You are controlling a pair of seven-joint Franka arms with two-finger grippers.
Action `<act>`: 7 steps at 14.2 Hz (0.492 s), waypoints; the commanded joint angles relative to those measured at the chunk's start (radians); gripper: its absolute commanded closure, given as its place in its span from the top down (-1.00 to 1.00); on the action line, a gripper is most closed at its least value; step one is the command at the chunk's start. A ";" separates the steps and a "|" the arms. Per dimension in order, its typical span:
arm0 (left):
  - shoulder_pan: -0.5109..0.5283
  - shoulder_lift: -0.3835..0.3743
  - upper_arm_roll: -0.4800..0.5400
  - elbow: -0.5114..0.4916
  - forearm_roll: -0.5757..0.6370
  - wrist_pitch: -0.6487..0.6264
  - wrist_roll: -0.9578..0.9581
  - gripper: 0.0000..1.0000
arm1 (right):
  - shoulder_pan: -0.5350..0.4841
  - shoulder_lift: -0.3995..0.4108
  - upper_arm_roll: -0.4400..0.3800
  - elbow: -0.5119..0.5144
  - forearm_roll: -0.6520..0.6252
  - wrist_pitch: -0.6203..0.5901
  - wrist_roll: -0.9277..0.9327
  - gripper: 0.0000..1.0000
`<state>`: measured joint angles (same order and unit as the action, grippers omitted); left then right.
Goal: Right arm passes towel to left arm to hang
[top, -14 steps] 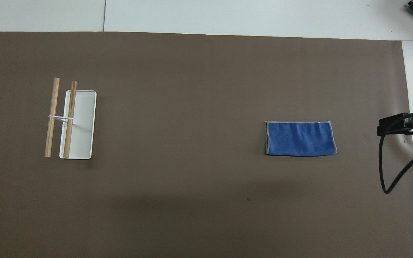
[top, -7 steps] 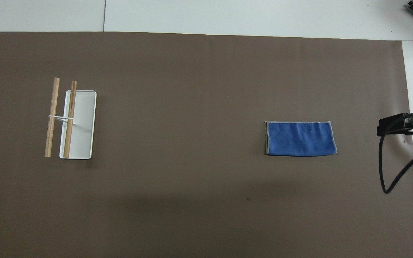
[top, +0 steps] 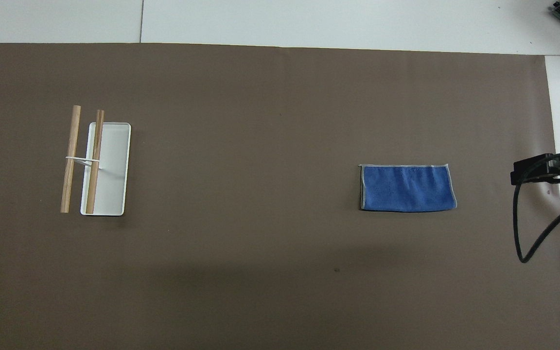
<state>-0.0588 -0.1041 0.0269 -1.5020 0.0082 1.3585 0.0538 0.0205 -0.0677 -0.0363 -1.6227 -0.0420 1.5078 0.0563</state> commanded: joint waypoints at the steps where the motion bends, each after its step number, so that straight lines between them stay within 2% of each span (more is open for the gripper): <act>1: -0.003 -0.031 0.002 -0.038 0.018 0.022 -0.006 1.00 | -0.004 -0.024 0.004 -0.031 -0.001 0.012 0.002 1.00; 7: -0.003 -0.031 0.002 -0.038 0.018 0.022 -0.006 1.00 | -0.004 -0.027 0.004 -0.039 -0.001 0.014 0.000 1.00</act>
<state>-0.0589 -0.1041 0.0269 -1.5020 0.0082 1.3585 0.0538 0.0205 -0.0697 -0.0363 -1.6300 -0.0420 1.5078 0.0563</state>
